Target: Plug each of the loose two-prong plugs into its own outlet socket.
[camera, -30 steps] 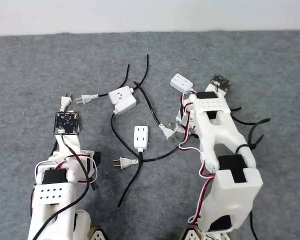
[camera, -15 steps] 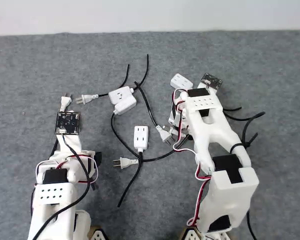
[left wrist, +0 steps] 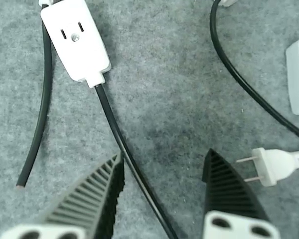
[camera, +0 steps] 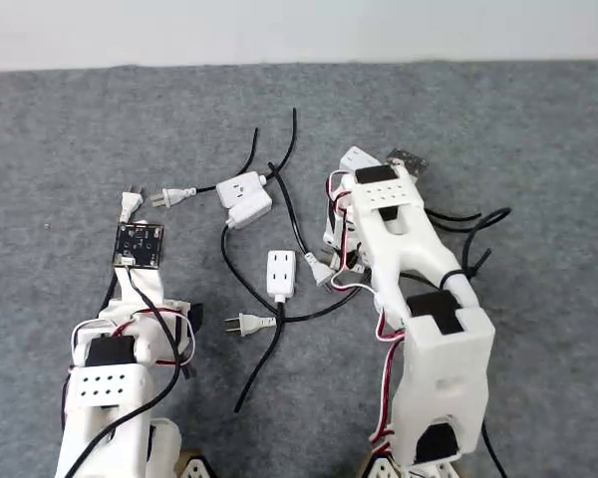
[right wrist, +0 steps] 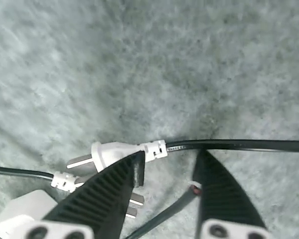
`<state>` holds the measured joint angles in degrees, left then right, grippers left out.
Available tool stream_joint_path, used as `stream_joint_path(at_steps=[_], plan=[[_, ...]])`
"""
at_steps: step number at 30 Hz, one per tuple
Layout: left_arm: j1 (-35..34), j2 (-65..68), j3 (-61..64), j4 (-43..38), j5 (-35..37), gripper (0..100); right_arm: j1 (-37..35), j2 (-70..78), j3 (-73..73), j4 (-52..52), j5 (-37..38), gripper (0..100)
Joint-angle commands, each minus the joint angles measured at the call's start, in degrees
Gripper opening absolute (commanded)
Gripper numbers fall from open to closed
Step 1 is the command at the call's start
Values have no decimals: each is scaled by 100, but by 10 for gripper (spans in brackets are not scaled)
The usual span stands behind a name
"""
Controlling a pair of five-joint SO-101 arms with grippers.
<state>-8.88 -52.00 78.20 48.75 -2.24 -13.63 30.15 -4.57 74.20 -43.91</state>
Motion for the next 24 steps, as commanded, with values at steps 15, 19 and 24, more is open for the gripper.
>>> stream_joint_path(at_steps=[15,19,24], plan=[[44,-70,-48,-167,-53,239,233,31,-571,180,-26,165],[44,-70,-48,-167,-53,239,189,374,-580,-40,-70,162],[44,-70,-48,-158,-53,239,224,585,-897,224,-35,161]])
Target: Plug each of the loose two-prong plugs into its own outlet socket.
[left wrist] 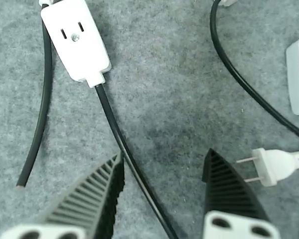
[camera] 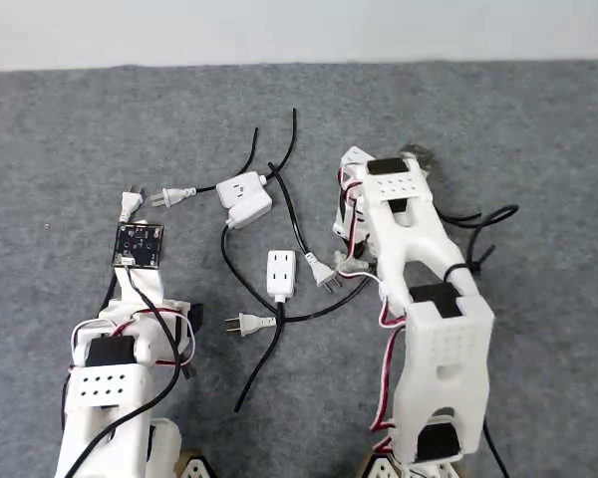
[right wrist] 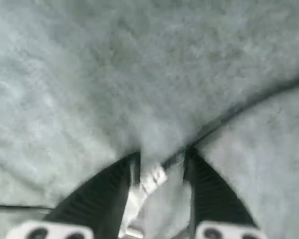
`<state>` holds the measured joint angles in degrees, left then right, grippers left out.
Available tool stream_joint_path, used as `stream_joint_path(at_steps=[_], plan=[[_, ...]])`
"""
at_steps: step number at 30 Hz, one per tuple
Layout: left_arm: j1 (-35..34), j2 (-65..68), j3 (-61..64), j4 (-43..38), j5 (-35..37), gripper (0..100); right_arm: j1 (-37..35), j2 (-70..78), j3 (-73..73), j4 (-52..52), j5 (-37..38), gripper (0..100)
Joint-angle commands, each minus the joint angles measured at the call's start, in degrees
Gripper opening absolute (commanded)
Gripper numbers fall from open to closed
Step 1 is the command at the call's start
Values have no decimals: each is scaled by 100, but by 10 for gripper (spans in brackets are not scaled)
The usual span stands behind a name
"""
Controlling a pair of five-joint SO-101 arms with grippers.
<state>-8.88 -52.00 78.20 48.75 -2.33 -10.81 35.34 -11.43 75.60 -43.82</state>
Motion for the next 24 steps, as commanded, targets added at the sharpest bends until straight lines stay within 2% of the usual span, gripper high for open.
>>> stream_joint_path(at_steps=[1,5,9,14,18,24], plan=[[44,-70,-48,-158,-44,239,-48,92,-220,101,-44,161],[44,-70,-48,-158,-44,239,13,101,-220,92,-26,121],[44,-70,-48,-158,-44,239,127,92,-316,127,853,1],[44,-70,-48,-158,-44,239,479,-4,-914,1007,1160,8],[44,-70,-48,-158,-44,239,470,-321,-1521,1631,2435,8],[44,-70,-48,-158,-44,239,444,-743,-1829,2782,5785,8]])
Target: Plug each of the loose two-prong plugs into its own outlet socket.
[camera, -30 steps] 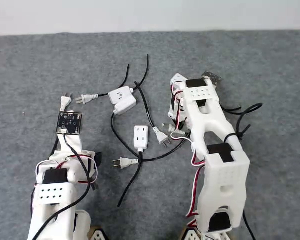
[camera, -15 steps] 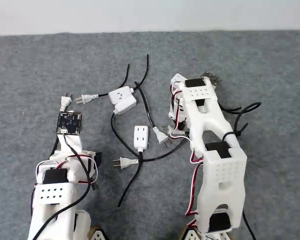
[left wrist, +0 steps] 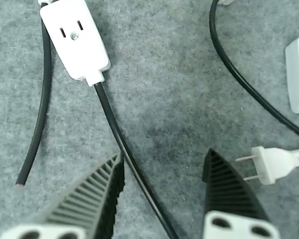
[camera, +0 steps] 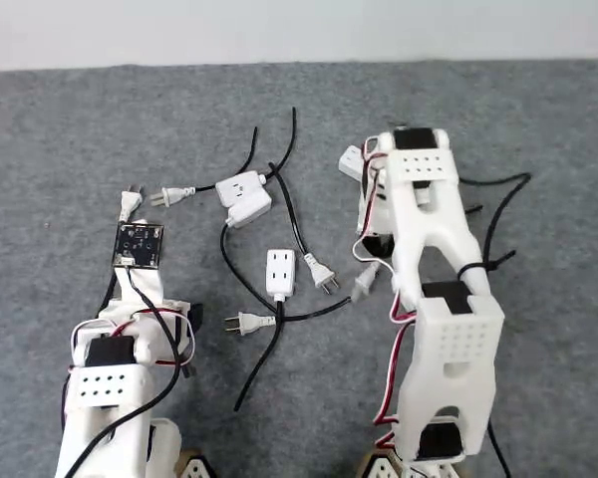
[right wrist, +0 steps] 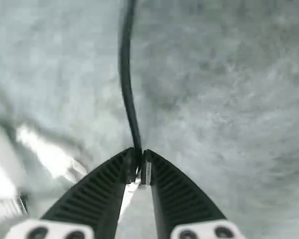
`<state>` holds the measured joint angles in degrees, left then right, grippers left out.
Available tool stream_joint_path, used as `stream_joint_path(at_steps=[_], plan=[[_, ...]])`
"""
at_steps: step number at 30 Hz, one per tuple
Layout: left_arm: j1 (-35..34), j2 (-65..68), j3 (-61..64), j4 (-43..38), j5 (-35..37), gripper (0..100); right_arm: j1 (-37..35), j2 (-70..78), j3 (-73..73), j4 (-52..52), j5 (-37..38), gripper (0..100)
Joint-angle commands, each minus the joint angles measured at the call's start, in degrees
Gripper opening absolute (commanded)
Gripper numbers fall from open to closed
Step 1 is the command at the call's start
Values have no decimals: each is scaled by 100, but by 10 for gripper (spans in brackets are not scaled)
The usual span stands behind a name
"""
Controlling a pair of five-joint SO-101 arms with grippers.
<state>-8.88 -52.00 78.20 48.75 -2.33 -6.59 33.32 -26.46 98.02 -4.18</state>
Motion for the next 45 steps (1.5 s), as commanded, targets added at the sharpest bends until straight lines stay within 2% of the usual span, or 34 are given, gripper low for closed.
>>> stream_joint_path(at_steps=[1,7,10,12,17,19,23,25,28,30,33,38,41,45], plan=[[44,-70,-48,-158,-44,239,163,-620,-158,514,2365,8],[44,-70,-48,-158,-44,239,1200,-699,-18,497,5222,8],[44,-70,-48,-167,-44,239,1569,-374,-26,435,6092,8],[44,-70,-48,-167,-44,239,1727,-84,-44,321,6374,8],[44,-70,-48,-167,-44,239,1965,541,-79,-242,6391,18],[44,-70,-48,-167,-44,239,1974,620,-193,-215,6277,69],[44,-70,-48,-167,-44,239,1974,629,-774,84,5486,195],[44,-70,-48,-167,-44,239,1938,620,-1222,523,5292,172],[44,-70,-48,-185,-44,239,2026,338,-1424,523,4580,76],[44,-70,-48,-185,-53,239,2167,4,-1248,523,4422,22],[44,-70,-48,-193,-53,239,2431,-664,-545,514,4378,13],[53,-70,-48,-193,-44,239,2615,-1710,1468,418,4580,13],[62,-79,-48,-202,-35,239,2642,-2211,2769,-268,4580,9],[193,-88,-48,-202,-26,239,2651,-2580,4255,-1719,4580,9]])
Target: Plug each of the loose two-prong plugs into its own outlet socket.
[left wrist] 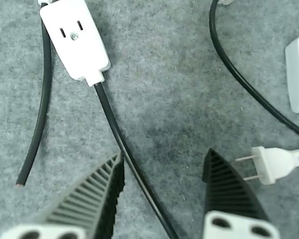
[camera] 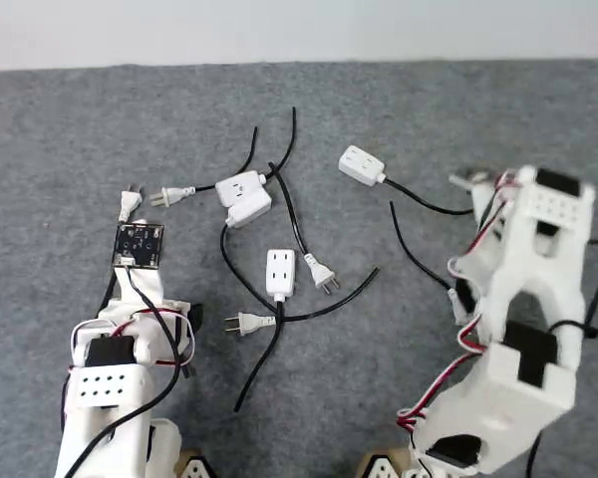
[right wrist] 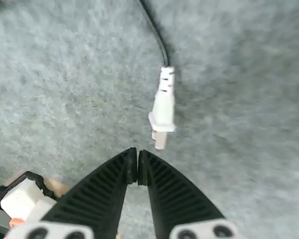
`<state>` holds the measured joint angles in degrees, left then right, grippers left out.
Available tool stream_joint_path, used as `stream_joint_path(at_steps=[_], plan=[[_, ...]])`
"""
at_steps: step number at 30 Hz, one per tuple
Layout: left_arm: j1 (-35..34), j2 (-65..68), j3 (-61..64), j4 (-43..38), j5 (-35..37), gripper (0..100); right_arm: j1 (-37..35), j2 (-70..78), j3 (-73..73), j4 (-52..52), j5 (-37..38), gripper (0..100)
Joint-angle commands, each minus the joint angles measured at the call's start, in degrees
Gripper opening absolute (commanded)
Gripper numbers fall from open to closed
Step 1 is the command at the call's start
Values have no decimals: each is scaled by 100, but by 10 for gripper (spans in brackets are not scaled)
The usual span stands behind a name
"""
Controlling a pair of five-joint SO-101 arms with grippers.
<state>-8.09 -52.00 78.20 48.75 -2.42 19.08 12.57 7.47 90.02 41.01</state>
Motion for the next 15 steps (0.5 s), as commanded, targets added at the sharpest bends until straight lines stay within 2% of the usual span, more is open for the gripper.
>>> stream_joint_path(at_steps=[1,5,9,12,15], plan=[[123,-88,-48,-202,-18,239,92,-558,1152,-1244,62,9],[123,-88,-48,-220,-18,239,48,-593,1881,-2176,62,9],[123,-62,-48,-360,-18,239,136,-593,2022,-2686,114,9],[123,-62,-48,-440,-18,239,286,-593,1908,-2853,255,9],[123,-62,-48,-440,-18,239,233,-637,1688,-2554,536,9]])
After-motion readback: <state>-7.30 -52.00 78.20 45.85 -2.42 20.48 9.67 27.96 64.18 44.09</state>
